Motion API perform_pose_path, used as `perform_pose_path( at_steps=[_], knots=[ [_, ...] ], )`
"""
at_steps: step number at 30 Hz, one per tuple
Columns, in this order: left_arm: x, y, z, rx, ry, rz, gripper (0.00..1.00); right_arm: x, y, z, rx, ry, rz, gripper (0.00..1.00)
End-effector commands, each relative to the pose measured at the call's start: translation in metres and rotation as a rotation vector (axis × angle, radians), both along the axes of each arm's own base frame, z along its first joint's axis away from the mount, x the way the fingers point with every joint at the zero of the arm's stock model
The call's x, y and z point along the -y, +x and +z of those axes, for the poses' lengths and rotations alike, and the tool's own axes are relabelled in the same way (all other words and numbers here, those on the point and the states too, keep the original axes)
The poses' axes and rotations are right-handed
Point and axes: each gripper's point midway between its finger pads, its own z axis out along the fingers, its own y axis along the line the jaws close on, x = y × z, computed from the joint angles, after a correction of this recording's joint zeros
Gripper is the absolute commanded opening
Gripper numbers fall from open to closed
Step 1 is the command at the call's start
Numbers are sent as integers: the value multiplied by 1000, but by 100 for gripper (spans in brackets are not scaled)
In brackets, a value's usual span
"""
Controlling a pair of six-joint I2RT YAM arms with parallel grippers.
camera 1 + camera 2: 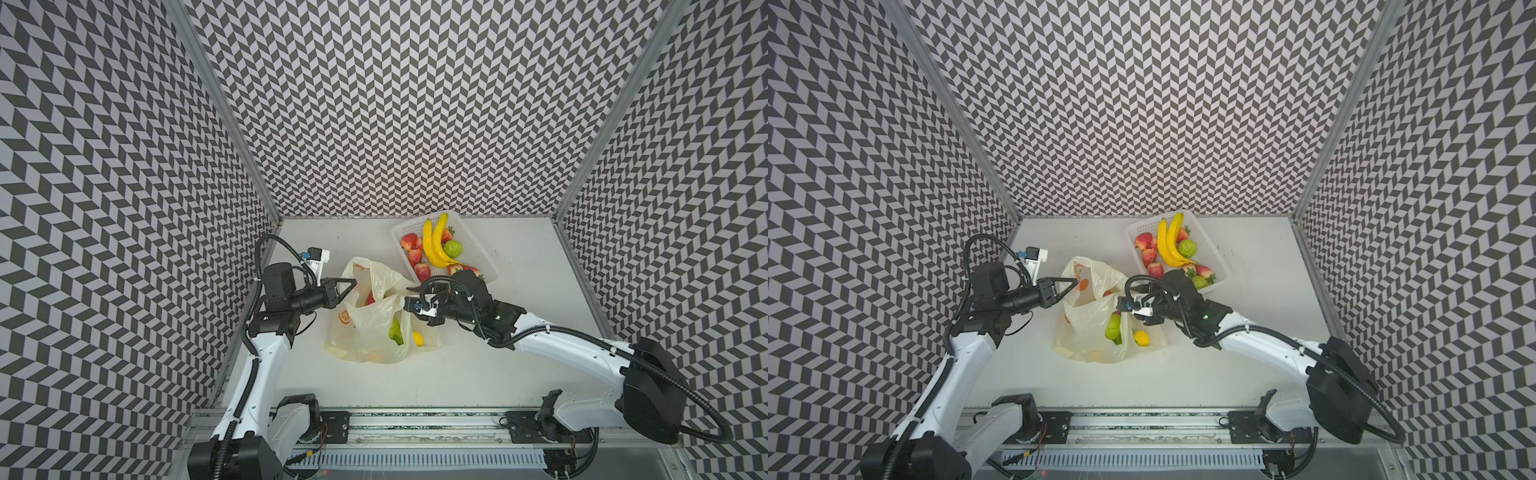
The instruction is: Place the fake fruits into the plastic bag and tie a complex knot
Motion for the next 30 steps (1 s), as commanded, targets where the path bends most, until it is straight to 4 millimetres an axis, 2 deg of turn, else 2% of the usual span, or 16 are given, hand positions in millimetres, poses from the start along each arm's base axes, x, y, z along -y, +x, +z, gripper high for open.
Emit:
perform_pose_path(
  at_steps=[1,5,6,9,11,16,20,22,30],
  knots=[
    [3,0,2,20,-2,-18,0,-5,6,26,32,74,-24,25],
    [3,1,4,19,-4,-18,0,-3,5,24,25,66,-26,3],
    [3,1,6,25,-4,-18,0,-2,5,23,19,66,-31,0],
    [3,1,8,31,-3,-16,0,-1,5,24,-7,88,-35,0],
    [3,1,10,37,-2,-16,5,-1,4,30,-34,121,-24,0],
    [3,1,20,63,-4,-14,22,0,2,36,-90,172,-11,0],
    [4,-1,32,92,-8,-18,42,4,4,47,-132,226,-18,0],
    [3,-2,39,118,-1,-17,49,6,4,54,-160,262,-8,0],
    [0,-8,78,252,80,18,60,13,14,53,-246,318,-37,0]
  ],
)
